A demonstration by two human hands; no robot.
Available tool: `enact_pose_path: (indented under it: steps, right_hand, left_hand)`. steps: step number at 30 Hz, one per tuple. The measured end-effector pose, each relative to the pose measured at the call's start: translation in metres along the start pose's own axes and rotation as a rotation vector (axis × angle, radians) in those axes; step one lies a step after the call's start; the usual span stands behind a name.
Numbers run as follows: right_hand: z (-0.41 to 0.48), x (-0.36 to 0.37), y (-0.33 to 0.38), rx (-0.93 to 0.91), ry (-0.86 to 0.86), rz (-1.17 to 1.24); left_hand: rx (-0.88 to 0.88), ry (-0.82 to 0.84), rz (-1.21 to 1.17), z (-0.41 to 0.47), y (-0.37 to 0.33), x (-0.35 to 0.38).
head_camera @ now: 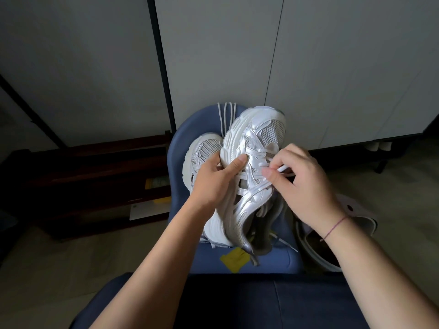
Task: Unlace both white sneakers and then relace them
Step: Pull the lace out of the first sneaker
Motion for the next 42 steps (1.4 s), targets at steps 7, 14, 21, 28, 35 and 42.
enact_pose_path:
  steps: [7, 14, 21, 28, 35, 42]
  right_hand:
    - [-0.002, -0.020, -0.043, 0.525, -0.305, 0.483]
    - [-0.001, 0.000, -0.006, -0.010, 0.010, -0.130]
    - [0.006, -0.005, -0.018, 0.066, -0.027, -0.051]
    - [-0.001, 0.006, -0.013, 0.004, 0.110, -0.040]
    - [0.002, 0.006, -0.013, 0.040, 0.026, 0.058]
    - [-0.001, -0.024, -0.049, 0.426, -0.297, 0.272]
  left_hand:
    - [-0.018, -0.010, -0.046, 0.000, 0.001, -0.001]
    - [-0.002, -0.005, 0.000, -0.001, 0.000, 0.003]
    - [-0.024, -0.024, -0.005, 0.000, 0.005, -0.002]
    - [-0.012, -0.028, -0.003, 0.001, 0.004, 0.000]
    - [-0.030, -0.039, -0.021, 0.002, 0.007, -0.002]
    - [-0.054, -0.031, -0.078, 0.003, 0.006, -0.002]
Point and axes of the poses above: each hand's wrist, its own z-axis towards the middle knuckle, its own x-axis out of the palm, y = z × x, the point moved 4 cm from there along z, towards the middle knuckle, and after that the axes turned 2 degrees about x, right-handed, at the moved point
